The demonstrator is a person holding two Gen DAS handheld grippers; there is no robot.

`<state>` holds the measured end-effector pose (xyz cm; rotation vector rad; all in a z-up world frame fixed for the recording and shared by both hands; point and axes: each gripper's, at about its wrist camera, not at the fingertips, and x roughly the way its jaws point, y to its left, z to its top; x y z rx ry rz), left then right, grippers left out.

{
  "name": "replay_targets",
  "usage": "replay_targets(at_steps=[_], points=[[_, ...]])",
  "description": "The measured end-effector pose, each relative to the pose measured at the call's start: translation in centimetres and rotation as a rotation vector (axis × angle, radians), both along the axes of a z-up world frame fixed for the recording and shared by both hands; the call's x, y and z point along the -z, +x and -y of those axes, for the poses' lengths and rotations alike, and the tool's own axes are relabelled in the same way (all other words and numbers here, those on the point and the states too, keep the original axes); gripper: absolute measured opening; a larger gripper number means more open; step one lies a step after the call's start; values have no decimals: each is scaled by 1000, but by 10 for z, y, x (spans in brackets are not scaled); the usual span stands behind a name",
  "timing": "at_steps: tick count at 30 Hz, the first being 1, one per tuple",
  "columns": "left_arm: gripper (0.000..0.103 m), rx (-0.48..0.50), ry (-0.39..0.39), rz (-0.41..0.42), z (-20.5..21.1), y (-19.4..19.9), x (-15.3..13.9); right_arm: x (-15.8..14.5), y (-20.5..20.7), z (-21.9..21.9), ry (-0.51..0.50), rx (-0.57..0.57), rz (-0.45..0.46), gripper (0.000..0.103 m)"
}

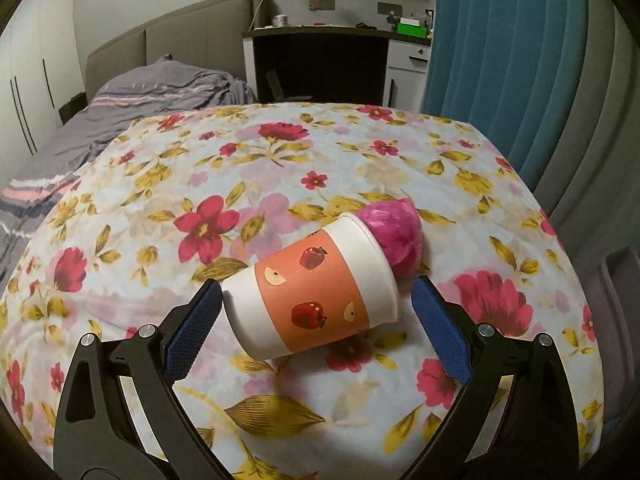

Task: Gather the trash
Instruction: 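Move both grippers back to the orange cup and pink bag on the bed, then grasp the orange dotted paper cup by its rim with the left gripper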

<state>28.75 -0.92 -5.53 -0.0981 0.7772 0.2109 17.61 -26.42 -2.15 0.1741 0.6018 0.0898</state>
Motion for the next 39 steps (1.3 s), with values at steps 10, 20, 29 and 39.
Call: replay_targets(at_steps=[10, 20, 29, 39], points=[[94, 21, 10, -3, -2, -5, 1, 3, 0, -4, 16, -24, -5, 76], [93, 62, -17, -2, -11, -22, 2, 3, -2, -4, 26, -28, -1, 76], [77, 122, -113, -3, -22, -52, 5, 1, -4, -10, 21, -52, 1, 76], [17, 162, -156, -30, -37, -67, 17, 2, 10, -44, -16, -125, -24, 76]])
